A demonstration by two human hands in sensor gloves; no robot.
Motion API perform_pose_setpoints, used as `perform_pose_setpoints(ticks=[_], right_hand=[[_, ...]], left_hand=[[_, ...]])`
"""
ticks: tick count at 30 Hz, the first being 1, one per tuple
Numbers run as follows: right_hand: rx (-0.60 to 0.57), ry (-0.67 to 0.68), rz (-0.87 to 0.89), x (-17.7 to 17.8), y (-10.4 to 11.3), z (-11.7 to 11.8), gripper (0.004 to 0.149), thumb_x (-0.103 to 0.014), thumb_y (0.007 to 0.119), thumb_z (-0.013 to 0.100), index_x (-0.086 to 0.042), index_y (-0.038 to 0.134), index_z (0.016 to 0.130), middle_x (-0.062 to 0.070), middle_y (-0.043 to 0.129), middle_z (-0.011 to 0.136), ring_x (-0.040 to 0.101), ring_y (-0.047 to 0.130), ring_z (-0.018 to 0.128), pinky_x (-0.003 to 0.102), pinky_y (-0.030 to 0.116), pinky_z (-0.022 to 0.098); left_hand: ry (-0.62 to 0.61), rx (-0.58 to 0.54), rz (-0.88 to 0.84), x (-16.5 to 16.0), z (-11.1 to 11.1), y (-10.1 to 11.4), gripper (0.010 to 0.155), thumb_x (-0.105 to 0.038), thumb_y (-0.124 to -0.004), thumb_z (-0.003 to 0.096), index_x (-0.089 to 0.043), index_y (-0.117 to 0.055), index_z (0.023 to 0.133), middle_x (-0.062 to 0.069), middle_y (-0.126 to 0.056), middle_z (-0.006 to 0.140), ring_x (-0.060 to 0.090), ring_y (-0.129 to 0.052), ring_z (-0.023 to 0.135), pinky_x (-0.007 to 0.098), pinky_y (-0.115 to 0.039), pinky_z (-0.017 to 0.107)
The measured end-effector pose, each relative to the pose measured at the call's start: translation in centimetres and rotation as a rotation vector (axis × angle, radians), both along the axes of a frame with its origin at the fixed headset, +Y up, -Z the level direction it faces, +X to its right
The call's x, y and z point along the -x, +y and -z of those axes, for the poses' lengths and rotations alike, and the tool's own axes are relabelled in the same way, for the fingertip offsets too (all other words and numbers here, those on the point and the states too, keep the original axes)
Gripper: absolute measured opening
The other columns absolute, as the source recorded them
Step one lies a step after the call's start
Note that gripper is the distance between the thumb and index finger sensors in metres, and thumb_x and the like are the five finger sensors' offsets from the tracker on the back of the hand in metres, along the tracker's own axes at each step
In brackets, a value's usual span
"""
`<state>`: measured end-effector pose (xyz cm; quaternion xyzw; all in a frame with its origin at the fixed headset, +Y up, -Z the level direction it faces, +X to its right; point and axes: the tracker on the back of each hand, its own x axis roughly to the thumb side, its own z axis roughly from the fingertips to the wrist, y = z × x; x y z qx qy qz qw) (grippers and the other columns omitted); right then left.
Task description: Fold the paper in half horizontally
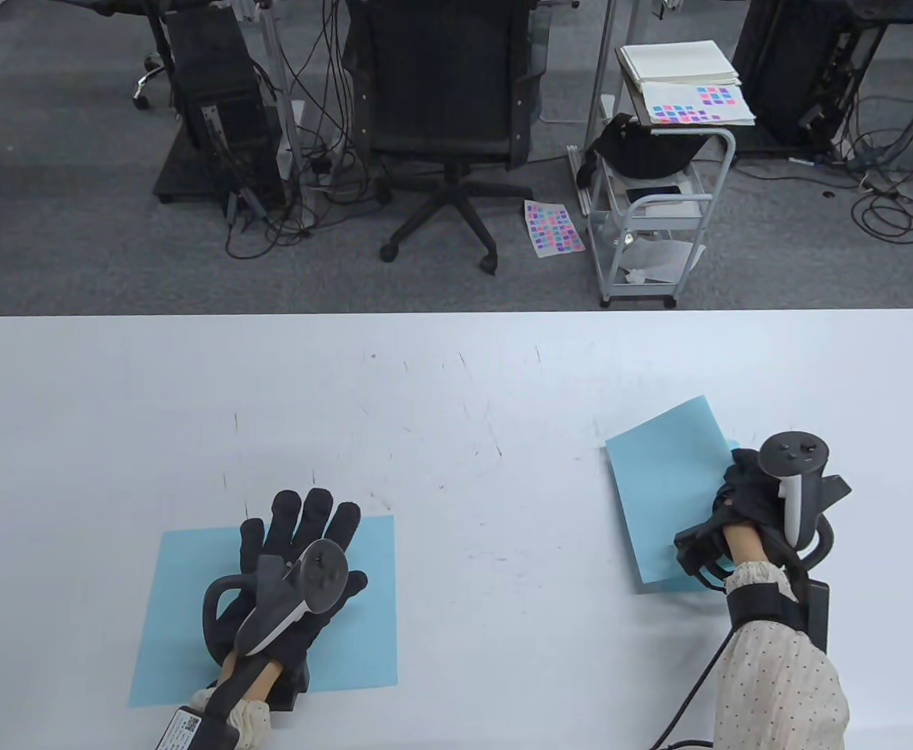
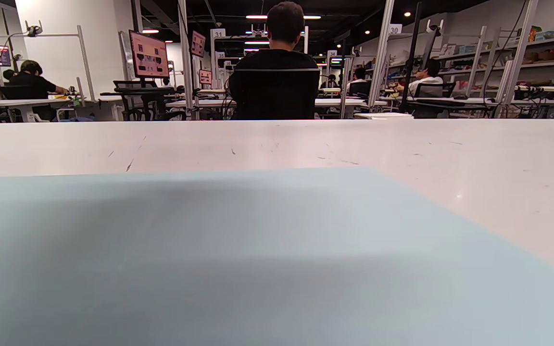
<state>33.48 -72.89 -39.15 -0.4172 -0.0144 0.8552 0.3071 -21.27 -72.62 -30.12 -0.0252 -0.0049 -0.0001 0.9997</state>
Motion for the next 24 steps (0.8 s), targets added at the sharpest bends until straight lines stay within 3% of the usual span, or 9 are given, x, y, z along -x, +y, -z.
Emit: perform_pose_setpoints(ticks=[5,12,18,21,24], right_hand=[[0.053,-0.092,0.011,-1.6,-1.9,-0.2,0.044,-0.024,0.069,0.045,-0.029,0.074,0.089,-0.002,0.089,0.067,0.03,0.077,0.083,0.058,0.047,0.073],[0.1,-0.118,-0.049,-1.8,-3.0,-0.4,0.05,-0.023,0.067,0.048,-0.028,0.064,0.097,0.001,0.084,0.079,0.036,0.062,0.094,0.062,0.038,0.074],[0.163,-0.053,-0.12,-1.1,-3.6,-0.4,0.061,-0.029,0.072,0.048,-0.031,0.048,0.105,0.006,0.056,0.108,0.04,0.035,0.104,0.065,0.026,0.074],[0.154,-0.01,-0.133,-0.3,-3.3,-0.4,0.064,-0.03,0.072,0.048,-0.03,0.045,0.106,0.007,0.043,0.114,0.042,0.026,0.105,0.066,0.023,0.073],[0.125,0.063,-0.122,1.2,-2.6,-0.5,0.063,-0.029,0.072,0.048,-0.03,0.046,0.106,0.006,0.043,0.114,0.042,0.027,0.105,0.067,0.022,0.073]], left_hand=[[0.004,0.009,0.0,0.0,0.1,-0.1,0.08,-0.066,-0.063,0.0324,-0.059,-0.027,0.103,-0.021,-0.022,0.121,0.019,-0.02,0.118,0.057,-0.029,0.088],[0.002,0.01,0.002,0.0,0.0,0.0,0.08,-0.066,-0.063,0.0325,-0.058,-0.027,0.103,-0.021,-0.022,0.121,0.019,-0.02,0.118,0.057,-0.029,0.088],[-0.002,0.012,0.001,-0.1,0.0,0.0,0.08,-0.066,-0.063,0.0324,-0.059,-0.026,0.103,-0.021,-0.022,0.121,0.019,-0.02,0.118,0.057,-0.03,0.088],[-0.004,0.015,0.001,-0.1,0.0,0.0,0.08,-0.066,-0.063,0.0324,-0.058,-0.027,0.103,-0.021,-0.022,0.121,0.019,-0.02,0.118,0.057,-0.03,0.088],[-0.008,0.015,0.001,-0.2,-0.1,0.0,0.08,-0.066,-0.063,0.0323,-0.058,-0.027,0.103,-0.021,-0.022,0.121,0.019,-0.021,0.118,0.057,-0.03,0.088]])
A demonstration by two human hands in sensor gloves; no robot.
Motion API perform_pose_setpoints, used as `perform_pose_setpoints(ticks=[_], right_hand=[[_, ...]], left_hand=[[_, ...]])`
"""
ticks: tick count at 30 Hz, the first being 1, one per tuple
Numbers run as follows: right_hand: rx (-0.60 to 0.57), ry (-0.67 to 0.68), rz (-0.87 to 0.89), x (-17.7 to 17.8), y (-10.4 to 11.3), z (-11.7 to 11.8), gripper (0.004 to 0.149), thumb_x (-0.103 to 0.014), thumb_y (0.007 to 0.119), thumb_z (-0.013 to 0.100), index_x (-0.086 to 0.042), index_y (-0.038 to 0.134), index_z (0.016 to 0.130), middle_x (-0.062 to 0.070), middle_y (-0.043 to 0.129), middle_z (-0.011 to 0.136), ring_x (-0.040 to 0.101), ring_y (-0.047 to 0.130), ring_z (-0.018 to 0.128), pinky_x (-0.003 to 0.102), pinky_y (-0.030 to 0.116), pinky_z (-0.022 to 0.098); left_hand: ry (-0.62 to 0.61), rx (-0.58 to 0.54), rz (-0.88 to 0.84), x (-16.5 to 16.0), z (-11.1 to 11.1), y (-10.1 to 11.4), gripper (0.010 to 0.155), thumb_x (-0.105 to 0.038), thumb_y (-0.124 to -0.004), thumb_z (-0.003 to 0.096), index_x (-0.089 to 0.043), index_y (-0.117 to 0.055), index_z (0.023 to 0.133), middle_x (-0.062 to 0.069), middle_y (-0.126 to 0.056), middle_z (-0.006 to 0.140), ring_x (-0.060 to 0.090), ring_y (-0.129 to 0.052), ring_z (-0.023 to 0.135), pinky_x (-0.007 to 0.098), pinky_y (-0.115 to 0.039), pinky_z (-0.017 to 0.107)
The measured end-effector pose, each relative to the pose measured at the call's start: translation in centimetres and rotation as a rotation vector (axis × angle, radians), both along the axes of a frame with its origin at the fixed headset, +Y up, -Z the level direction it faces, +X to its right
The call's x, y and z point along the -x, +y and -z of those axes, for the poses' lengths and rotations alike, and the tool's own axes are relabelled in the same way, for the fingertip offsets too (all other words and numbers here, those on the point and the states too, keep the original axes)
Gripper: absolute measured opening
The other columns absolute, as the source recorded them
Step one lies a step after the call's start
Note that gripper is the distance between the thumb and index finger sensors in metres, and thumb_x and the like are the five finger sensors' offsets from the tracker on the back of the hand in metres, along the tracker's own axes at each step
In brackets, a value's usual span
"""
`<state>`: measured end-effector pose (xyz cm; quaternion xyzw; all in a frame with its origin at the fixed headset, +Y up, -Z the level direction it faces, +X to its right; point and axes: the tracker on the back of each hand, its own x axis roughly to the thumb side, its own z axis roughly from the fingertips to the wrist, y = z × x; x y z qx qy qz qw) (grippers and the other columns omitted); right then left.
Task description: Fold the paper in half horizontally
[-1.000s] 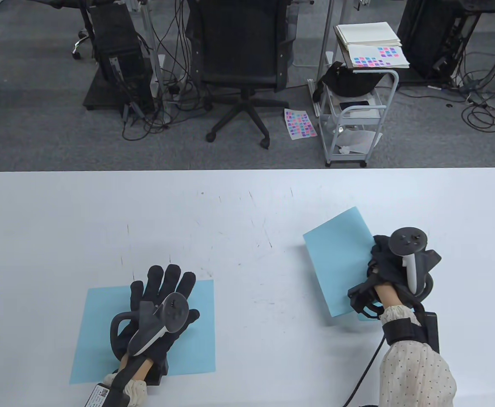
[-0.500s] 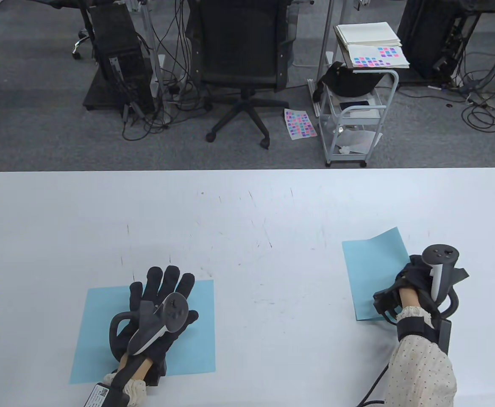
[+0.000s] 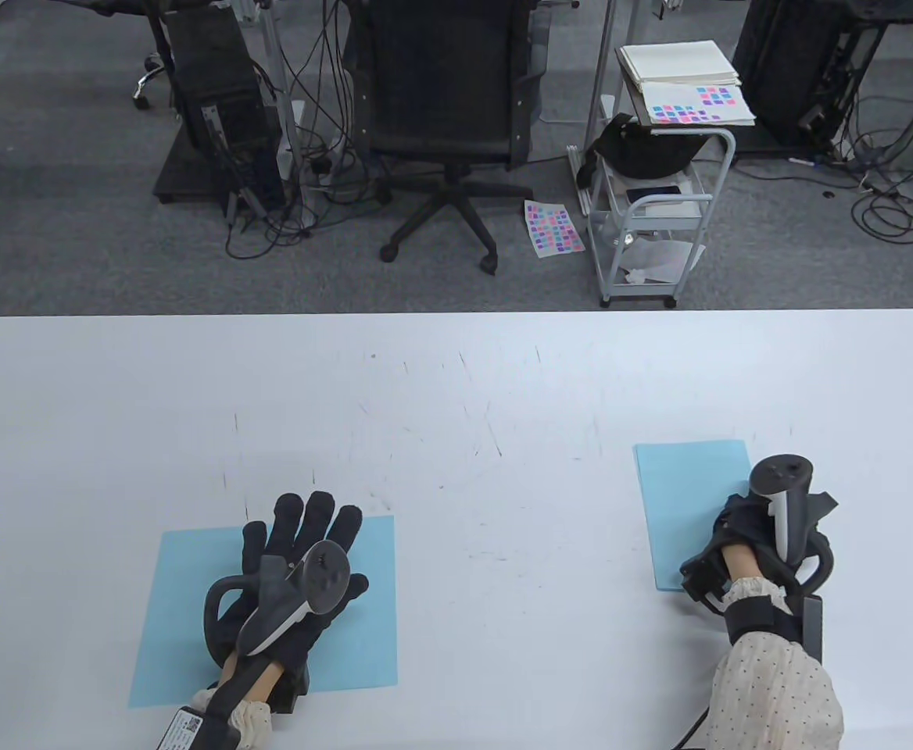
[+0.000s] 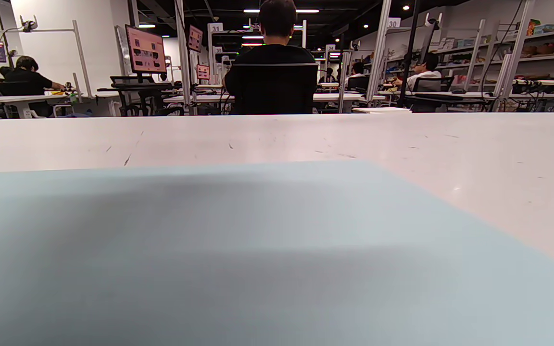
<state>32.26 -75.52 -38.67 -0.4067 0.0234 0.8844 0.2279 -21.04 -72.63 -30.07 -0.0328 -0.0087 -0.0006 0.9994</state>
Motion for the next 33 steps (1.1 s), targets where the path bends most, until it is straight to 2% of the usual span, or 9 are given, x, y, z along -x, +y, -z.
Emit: perform_pose_setpoints(ticks=[10,14,20,28,33], right_hand=[[-0.024,0.35,-0.066,7.4,1.0,-1.3,0.063,-0.034,0.072,0.048,-0.032,0.048,0.106,0.006,0.042,0.116,0.042,0.026,0.105,0.067,0.021,0.073],[-0.036,0.496,-0.055,10.3,1.2,-2.6,0.066,-0.038,0.073,0.047,-0.033,0.044,0.107,0.005,0.037,0.117,0.042,0.022,0.106,0.068,0.019,0.072],[-0.054,0.719,-0.207,13.8,0.7,-5.2,0.068,-0.044,0.071,0.047,-0.035,0.042,0.107,0.003,0.033,0.119,0.042,0.018,0.106,0.068,0.018,0.072],[-0.088,0.884,-0.232,16.0,0.5,-7.9,0.071,-0.049,0.07,0.046,-0.038,0.037,0.107,0.002,0.027,0.12,0.041,0.012,0.106,0.069,0.014,0.071],[-0.076,0.934,-0.264,16.4,0.2,-8.4,0.071,-0.049,0.07,0.045,-0.039,0.037,0.107,0.0,0.024,0.12,0.04,0.007,0.106,0.069,0.012,0.071]], left_hand=[[-0.001,0.002,-0.012,-0.2,-0.2,0.0,0.08,-0.066,-0.063,0.0324,-0.058,-0.027,0.103,-0.02,-0.023,0.121,0.02,-0.025,0.119,0.057,-0.033,0.088],[0.004,0.002,-0.015,-0.2,-0.3,0.0,0.08,-0.066,-0.063,0.0325,-0.058,-0.027,0.103,-0.019,-0.023,0.121,0.02,-0.027,0.119,0.056,-0.034,0.088],[0.022,0.004,-0.024,0.1,-0.3,0.0,0.08,-0.066,-0.063,0.0326,-0.057,-0.026,0.103,-0.018,-0.024,0.121,0.019,-0.036,0.119,0.055,-0.039,0.088],[0.09,-0.007,-0.006,1.3,-0.1,0.1,0.081,-0.066,-0.064,0.0326,-0.055,-0.026,0.104,-0.017,-0.031,0.122,0.02,-0.046,0.117,0.054,-0.045,0.087],[0.248,-0.045,0.06,2.3,0.0,0.2,0.084,-0.062,-0.074,0.033,-0.051,-0.031,0.105,-0.014,-0.041,0.121,0.021,-0.057,0.114,0.053,-0.052,0.085]])
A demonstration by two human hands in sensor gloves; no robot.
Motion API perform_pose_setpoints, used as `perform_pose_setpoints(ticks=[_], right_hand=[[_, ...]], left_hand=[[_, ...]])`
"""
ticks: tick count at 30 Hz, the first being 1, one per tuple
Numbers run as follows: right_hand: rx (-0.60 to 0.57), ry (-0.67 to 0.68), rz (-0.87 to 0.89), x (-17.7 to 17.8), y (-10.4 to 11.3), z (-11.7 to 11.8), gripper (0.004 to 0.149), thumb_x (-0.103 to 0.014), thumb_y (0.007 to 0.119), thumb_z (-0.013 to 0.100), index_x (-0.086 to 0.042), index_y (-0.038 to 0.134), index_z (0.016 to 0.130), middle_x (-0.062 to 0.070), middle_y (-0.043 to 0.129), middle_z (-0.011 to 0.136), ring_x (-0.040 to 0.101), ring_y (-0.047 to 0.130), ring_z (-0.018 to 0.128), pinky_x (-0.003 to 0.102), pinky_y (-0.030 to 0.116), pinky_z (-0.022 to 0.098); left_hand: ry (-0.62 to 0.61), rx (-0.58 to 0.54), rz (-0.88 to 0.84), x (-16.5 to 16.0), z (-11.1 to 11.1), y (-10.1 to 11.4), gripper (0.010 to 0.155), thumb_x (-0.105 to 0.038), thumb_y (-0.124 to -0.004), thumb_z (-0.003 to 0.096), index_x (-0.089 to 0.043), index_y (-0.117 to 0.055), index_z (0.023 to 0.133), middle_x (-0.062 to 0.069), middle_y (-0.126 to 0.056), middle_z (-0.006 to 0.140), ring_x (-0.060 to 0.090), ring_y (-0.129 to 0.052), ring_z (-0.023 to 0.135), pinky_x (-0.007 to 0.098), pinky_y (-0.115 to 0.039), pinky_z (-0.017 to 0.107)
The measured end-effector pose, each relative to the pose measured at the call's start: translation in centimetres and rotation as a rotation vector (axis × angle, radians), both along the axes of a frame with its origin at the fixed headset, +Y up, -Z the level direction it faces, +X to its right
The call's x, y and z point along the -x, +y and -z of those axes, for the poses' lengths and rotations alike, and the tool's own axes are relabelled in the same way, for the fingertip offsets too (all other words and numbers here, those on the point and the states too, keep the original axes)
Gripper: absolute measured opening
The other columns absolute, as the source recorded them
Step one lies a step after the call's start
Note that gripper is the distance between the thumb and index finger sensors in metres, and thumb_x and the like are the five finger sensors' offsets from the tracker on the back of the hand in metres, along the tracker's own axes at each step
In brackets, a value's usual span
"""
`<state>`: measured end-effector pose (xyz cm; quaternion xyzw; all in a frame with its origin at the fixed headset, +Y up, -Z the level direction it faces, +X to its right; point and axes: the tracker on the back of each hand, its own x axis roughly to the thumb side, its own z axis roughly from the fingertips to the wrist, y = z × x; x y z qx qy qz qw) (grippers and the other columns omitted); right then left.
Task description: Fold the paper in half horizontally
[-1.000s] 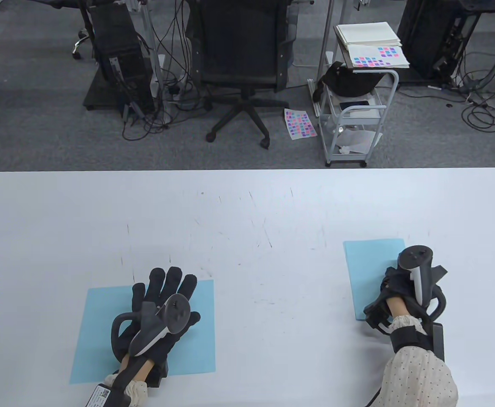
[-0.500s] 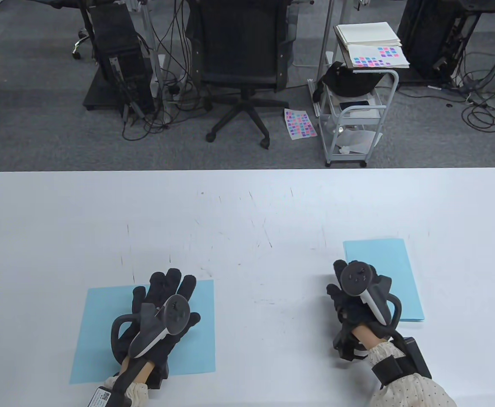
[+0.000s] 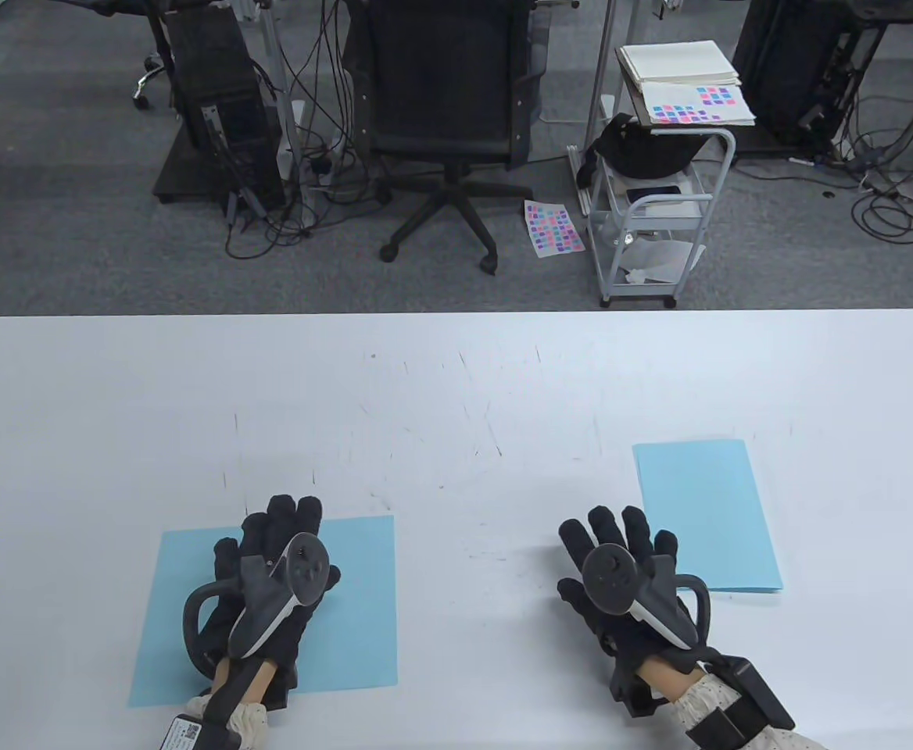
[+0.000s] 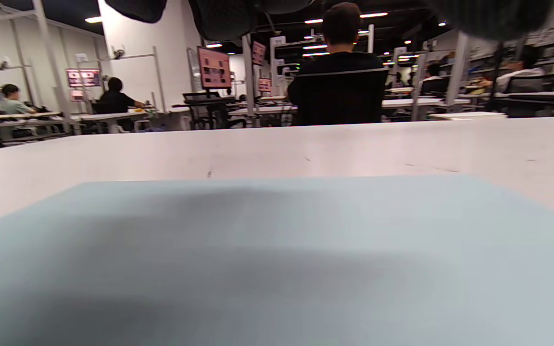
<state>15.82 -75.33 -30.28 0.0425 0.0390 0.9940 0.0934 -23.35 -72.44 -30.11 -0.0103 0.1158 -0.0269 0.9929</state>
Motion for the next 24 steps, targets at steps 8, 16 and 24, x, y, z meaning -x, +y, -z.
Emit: perform_pose_setpoints(ticks=[8,16,24], right_hand=[[0.018,0.014,0.009,0.0,-0.1,-0.2,0.069,-0.049,0.07,0.046,-0.04,0.038,0.107,-0.001,0.023,0.12,0.04,0.005,0.106,0.069,0.011,0.071],[0.021,0.044,0.012,0.6,0.1,-0.7,0.071,-0.049,0.069,0.046,-0.039,0.034,0.107,-0.001,0.022,0.12,0.039,0.004,0.106,0.069,0.011,0.071],[0.024,0.057,0.004,0.7,0.1,-0.9,0.071,-0.049,0.069,0.046,-0.04,0.033,0.107,-0.001,0.021,0.12,0.039,0.003,0.105,0.069,0.011,0.07]], left_hand=[[0.214,0.101,-0.058,2.4,0.5,-1.2,0.082,-0.062,-0.078,0.0321,-0.045,-0.046,0.105,-0.011,-0.055,0.117,0.022,-0.065,0.109,0.051,-0.056,0.083],[0.375,0.347,0.014,3.6,1.1,-3.7,0.078,-0.065,-0.077,0.0309,-0.043,-0.053,0.102,-0.01,-0.047,0.118,0.023,-0.053,0.113,0.052,-0.052,0.084],[0.38,0.417,0.033,3.2,1.2,-4.5,0.078,-0.064,-0.077,0.031,-0.042,-0.055,0.103,-0.009,-0.05,0.114,0.023,-0.052,0.111,0.053,-0.05,0.084]])
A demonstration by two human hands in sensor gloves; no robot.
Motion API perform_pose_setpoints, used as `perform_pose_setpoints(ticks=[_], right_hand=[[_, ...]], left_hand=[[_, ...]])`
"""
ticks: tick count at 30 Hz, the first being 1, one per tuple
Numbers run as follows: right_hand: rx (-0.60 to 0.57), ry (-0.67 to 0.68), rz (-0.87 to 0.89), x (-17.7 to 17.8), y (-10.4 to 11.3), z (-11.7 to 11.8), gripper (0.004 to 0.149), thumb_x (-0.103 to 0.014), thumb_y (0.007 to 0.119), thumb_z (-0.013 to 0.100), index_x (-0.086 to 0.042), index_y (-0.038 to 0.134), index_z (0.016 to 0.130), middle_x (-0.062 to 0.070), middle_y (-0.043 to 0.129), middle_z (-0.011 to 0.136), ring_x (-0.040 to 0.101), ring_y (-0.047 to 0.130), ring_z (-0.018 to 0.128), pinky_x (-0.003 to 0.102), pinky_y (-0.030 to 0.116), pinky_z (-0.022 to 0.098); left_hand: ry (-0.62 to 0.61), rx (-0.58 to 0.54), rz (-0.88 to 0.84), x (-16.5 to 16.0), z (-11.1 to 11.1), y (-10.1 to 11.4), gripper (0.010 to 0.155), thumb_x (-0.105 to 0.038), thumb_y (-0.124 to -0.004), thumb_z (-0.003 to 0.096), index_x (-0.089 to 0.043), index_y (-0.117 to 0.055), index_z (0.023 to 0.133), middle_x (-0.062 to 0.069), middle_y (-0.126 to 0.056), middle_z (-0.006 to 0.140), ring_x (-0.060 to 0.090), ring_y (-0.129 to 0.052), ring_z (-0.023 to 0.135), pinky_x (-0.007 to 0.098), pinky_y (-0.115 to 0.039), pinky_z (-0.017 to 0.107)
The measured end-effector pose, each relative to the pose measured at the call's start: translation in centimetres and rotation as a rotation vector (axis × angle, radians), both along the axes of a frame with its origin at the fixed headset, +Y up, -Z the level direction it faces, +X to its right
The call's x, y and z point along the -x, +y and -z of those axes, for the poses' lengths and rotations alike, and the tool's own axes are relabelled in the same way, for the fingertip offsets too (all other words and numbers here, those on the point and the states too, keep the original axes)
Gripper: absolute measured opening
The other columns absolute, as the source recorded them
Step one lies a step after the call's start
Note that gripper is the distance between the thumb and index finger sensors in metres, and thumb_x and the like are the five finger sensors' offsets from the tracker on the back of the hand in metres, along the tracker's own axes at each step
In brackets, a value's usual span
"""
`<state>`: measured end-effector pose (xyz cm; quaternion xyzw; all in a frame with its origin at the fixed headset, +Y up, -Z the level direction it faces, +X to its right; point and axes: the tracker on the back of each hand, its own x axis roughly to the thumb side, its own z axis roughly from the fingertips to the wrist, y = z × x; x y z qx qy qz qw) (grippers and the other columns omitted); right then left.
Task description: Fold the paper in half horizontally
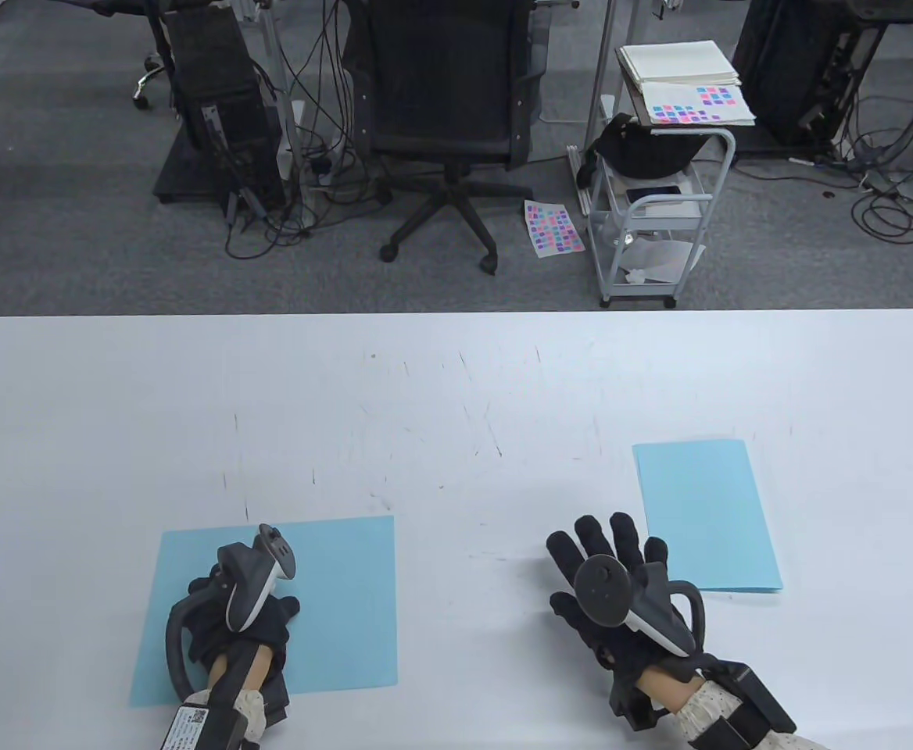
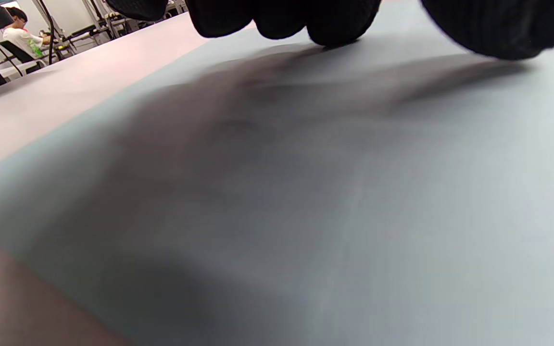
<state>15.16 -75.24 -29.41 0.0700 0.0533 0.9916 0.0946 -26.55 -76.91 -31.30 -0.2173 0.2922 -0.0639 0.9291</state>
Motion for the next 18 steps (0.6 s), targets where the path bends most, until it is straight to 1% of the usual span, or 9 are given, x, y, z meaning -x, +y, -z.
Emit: perform_pose_setpoints(ticks=[2,5,12,18], right_hand=[[0.003,-0.002,0.001,0.0,0.0,0.0,0.072,-0.049,0.069,0.046,-0.04,0.031,0.107,-0.001,0.02,0.121,0.039,0.002,0.105,0.069,0.011,0.07],[0.01,-0.001,0.007,0.0,0.0,0.0,0.073,-0.049,0.068,0.046,-0.04,0.029,0.107,-0.001,0.019,0.12,0.04,0.001,0.105,0.069,0.01,0.07],[0.026,-0.002,0.029,-0.1,-0.1,0.0,0.073,-0.049,0.068,0.046,-0.04,0.03,0.107,-0.001,0.017,0.12,0.04,-0.001,0.104,0.069,0.009,0.07],[0.022,0.003,0.033,-0.2,0.1,-0.1,0.071,-0.049,0.068,0.046,-0.039,0.033,0.108,0.0,0.016,0.12,0.04,-0.001,0.104,0.069,0.009,0.07]], left_hand=[[-0.02,0.007,0.022,-0.3,0.1,-0.1,0.078,-0.063,-0.077,0.0317,-0.042,-0.055,0.103,-0.01,-0.052,0.113,0.023,-0.053,0.11,0.053,-0.051,0.084],[-0.042,0.011,0.011,-0.6,0.3,-0.1,0.077,-0.063,-0.076,0.0326,-0.044,-0.052,0.104,-0.012,-0.051,0.114,0.022,-0.053,0.109,0.048,-0.05,0.084],[-0.085,0.032,-0.018,-1.6,1.1,-0.1,0.077,-0.062,-0.076,0.0346,-0.046,-0.049,0.105,-0.013,-0.049,0.116,0.021,-0.051,0.11,0.047,-0.048,0.085],[-0.143,0.068,-0.047,-3.0,2.7,0.0,0.074,-0.057,-0.078,0.0384,-0.05,-0.047,0.106,-0.016,-0.048,0.118,0.021,-0.048,0.113,0.046,-0.047,0.086]])
